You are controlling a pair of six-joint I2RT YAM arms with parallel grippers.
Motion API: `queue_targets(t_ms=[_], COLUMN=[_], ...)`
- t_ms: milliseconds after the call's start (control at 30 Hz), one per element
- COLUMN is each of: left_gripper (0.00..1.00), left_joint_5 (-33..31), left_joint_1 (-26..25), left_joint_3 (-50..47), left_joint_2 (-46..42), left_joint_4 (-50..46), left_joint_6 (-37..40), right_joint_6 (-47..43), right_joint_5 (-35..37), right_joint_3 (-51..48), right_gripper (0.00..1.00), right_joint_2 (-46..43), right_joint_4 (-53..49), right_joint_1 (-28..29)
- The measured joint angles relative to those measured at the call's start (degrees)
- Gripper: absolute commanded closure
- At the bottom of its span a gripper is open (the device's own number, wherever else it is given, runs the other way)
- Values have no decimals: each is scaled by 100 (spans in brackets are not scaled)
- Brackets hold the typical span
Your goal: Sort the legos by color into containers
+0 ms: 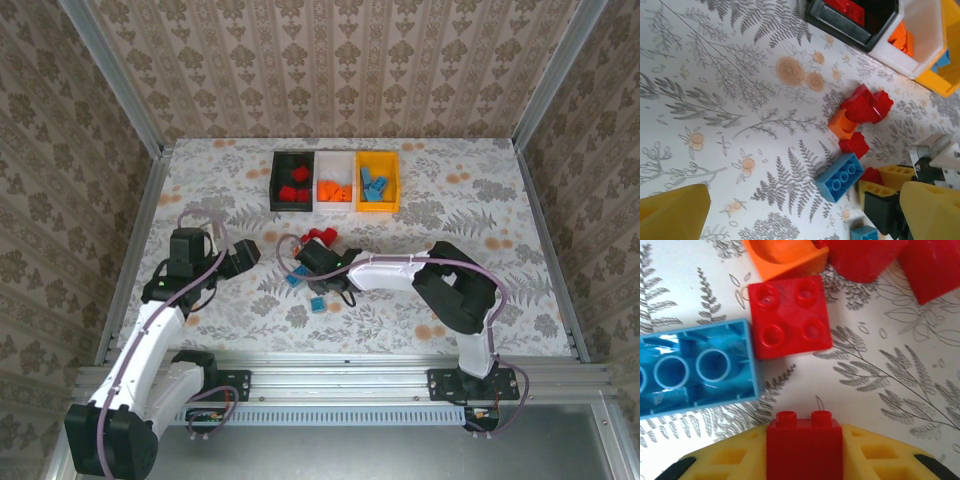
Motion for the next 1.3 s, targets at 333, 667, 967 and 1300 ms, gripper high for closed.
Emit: queue_targets(t_ms=[333, 667, 967, 1300], left_gripper=[0, 0, 0, 0], left_joint_5=[636, 680, 616, 619], left_joint_1=[20, 26, 42, 63], left_joint_3=[-675, -1458, -1725, -1694], left_joint_2=[-737, -1038, -1034, -1014], left_joint_4=[-81, 31, 315, 538], left_joint_6=[-588, -1156, -1497, -1545], right_joint_6=[39, -151, -629, -1191], right_joint_5=[452, 509, 299, -7], right_joint_3=[31, 2297, 6116, 8065], right_gripper=[65, 65, 63, 32], right_joint_2=[-1001, 317, 2922, 4223], right_joint_4=[-319, -295, -820, -1687], right_joint_1=[0, -452, -1237, -1585])
